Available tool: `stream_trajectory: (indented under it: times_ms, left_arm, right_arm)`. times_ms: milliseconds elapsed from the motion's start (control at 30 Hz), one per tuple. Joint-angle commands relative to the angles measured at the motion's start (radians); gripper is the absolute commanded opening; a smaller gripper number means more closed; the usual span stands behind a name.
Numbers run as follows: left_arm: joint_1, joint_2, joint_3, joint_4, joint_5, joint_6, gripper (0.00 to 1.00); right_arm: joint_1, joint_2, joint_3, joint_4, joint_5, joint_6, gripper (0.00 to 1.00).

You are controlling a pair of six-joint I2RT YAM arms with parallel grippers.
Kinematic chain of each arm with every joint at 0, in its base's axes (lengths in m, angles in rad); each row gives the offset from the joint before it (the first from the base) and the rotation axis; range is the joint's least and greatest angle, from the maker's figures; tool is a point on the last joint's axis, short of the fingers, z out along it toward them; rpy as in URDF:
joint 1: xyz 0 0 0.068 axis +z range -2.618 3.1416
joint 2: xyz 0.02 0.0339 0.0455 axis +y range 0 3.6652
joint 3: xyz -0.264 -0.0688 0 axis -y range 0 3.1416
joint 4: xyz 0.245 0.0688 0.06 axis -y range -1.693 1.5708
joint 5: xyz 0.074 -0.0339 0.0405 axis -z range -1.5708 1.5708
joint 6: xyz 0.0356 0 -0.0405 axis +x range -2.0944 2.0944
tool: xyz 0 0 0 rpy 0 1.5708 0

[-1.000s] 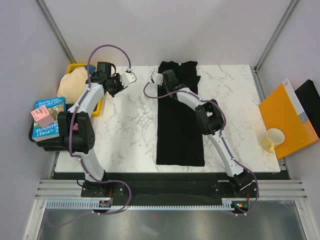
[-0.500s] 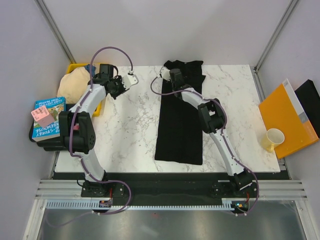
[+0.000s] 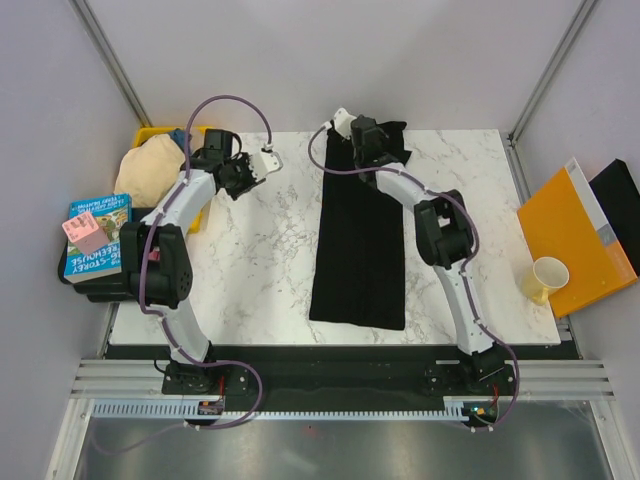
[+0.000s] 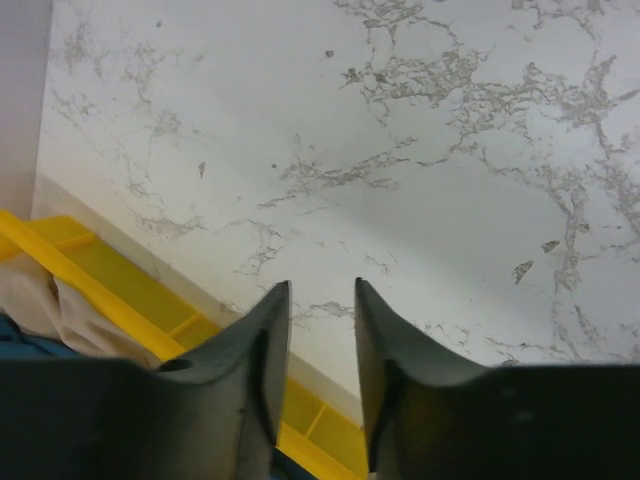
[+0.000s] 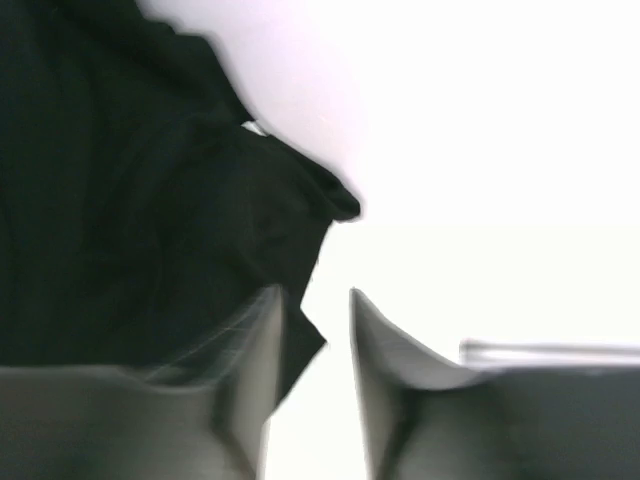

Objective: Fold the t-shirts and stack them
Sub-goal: Rotate the tshirt 90 degrees, then grab the bottom of the folded rectangular tshirt with both arms

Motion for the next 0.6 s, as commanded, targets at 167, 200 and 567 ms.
stream_trajectory:
  times_ms: [167,200,567]
  left_arm:
    - [-0.053,-0.153,0.013,-0.124,0.254,0.063,0.97]
    - [-0.062,-0.163,0.018,-0.151,0.279,0.083,1.0]
    - [-0.228,-0.439,-0.424,-0.184,0.345,0.717,1.0]
  right_arm:
    - [-0.037,-0.564,-0.245,-0.514,-0.432,0.193,0.98]
    - [-0.049,-0.644,-0.285,-0.553,-0.489,0.167,0.98]
    - [-0.02,-1.179,-1.076,-0.759,-0.741,-0.528,0.95]
